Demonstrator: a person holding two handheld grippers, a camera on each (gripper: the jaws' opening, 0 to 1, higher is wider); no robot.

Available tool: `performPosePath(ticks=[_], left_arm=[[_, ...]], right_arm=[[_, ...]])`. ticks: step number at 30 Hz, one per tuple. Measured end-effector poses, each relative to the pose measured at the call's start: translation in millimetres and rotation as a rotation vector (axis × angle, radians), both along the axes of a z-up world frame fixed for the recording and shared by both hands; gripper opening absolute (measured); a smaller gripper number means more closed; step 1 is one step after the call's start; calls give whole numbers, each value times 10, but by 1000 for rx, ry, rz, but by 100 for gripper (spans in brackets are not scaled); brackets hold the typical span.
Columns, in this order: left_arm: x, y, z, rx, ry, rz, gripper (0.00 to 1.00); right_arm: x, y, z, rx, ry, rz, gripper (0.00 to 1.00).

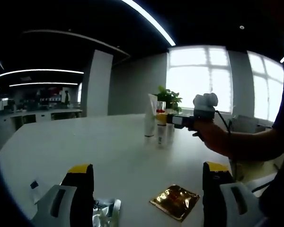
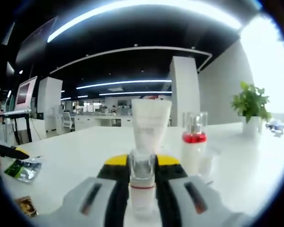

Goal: Arrange the skincare products in the storage area until every visible bottle or jar stands upright without overlapping.

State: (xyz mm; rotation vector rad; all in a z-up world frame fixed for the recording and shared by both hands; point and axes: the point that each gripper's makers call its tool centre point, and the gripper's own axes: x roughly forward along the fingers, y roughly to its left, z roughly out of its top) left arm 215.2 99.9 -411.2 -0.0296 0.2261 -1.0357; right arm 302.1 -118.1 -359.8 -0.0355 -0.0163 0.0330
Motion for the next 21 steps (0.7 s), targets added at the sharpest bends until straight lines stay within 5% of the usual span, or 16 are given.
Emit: performPosePath(ticks=[21], left_arm=[[-40,-56,-43,14,14,-30,93]], right_arm=[[85,-114,-9,-20,-8,-8,19]])
